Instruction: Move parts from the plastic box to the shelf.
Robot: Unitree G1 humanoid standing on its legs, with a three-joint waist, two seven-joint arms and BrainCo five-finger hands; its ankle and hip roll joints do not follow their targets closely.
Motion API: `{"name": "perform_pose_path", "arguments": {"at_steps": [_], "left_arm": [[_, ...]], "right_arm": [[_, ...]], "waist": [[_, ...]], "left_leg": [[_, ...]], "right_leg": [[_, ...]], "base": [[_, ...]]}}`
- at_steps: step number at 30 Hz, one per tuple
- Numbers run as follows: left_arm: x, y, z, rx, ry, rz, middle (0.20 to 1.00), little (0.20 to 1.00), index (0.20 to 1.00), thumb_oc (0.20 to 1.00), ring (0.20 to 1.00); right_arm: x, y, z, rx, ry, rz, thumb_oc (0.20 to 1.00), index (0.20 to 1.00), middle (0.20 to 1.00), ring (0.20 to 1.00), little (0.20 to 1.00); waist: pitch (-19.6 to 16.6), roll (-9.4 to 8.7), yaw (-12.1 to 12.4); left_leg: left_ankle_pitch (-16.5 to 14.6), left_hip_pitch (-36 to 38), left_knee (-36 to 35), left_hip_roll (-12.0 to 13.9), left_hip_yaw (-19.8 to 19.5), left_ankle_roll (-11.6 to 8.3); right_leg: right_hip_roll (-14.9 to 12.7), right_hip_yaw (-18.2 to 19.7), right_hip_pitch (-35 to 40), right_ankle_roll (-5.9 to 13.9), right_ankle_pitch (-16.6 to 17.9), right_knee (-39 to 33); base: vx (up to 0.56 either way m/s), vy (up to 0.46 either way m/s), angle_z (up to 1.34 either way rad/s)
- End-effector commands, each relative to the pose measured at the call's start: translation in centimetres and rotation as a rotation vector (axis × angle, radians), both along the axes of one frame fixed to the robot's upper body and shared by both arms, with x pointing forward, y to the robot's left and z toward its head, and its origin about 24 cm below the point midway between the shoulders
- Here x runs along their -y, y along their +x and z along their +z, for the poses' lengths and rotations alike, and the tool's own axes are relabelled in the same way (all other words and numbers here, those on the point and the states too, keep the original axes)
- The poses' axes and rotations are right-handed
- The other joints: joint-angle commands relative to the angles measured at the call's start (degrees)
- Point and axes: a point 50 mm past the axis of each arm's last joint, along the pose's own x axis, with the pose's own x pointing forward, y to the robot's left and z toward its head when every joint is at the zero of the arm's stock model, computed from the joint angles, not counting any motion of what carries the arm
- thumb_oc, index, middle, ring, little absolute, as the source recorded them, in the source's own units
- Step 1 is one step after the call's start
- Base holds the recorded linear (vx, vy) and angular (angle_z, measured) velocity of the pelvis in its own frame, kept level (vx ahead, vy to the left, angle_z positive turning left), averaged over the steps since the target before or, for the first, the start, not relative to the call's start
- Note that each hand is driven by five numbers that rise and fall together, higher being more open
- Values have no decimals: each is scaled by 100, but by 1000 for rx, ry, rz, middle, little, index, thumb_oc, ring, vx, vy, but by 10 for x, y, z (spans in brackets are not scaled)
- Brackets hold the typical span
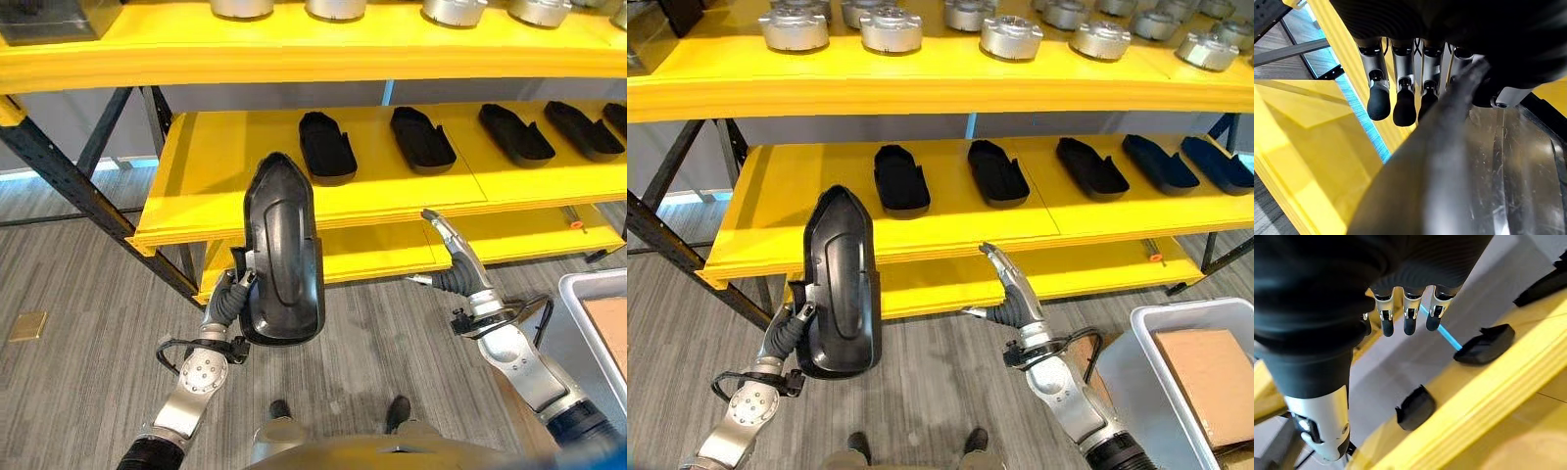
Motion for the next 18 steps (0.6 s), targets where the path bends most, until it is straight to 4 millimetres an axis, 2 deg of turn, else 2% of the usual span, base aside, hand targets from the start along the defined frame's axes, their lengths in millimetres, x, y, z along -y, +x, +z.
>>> {"name": "perform_pose_path", "arguments": {"at_steps": [1, 4, 5, 7, 12, 18], "left_arm": [[-3, 17, 41, 218, 40, -36, 200, 200, 200, 200, 200], [-2, 18, 41, 211, 43, -48, 200, 200, 200, 200, 200], [1, 16, 38, 191, 36, -56, 200, 200, 200, 200, 200], [2, 13, 36, 173, 42, -67, 200, 200, 200, 200, 200], [1, 10, 30, 129, 33, -68, 200, 200, 200, 200, 200], [6, 9, 29, 133, 32, -90, 200, 200, 200, 200, 200]], "right_arm": [[-11, 10, 26, 140, 91, 11, 1000, 1000, 1000, 1000, 1000], [-4, 8, 24, 127, 82, -11, 1000, 1000, 1000, 1000, 1000], [0, 7, 20, 114, 73, -22, 1000, 1000, 1000, 1000, 1000], [2, 6, 17, 114, 59, -33, 1000, 1000, 1000, 1000, 1000], [3, 7, 17, 138, 51, -64, 1000, 1000, 1000, 1000, 1000], [6, 7, 16, 128, 58, -84, 1000, 1000, 1000, 1000, 1000]], "waist": [[-175, -247, 103], [-185, -277, 49], [-234, -297, 62], [-316, -305, 107], [-432, -330, 151], [-437, -393, 162]], "left_leg": [[-934, 421, 208, -703, 140, 234], [-1083, 397, 500, -735, 125, 300], [-1100, 319, 756, -712, 212, 320], [-1145, 270, 932, -650, 224, 287], [-1269, 152, 1269, -524, 250, 230], [-1439, -35, 1751, -396, 343, 167]], "right_leg": [[433, -119, -114, 4, 1108, -2055], [411, -109, -101, -25, 980, -1775], [436, -240, 17, -197, 714, -1584], [528, -301, 212, -357, 462, -1540], [680, -327, 513, -560, 53, -1445], [800, -311, 735, -704, -133, -1495]], "base": [[280, -73, 60], [253, -78, 94], [283, -124, 105], [357, -156, 22], [294, -120, 9], [232, -160, -1]]}}
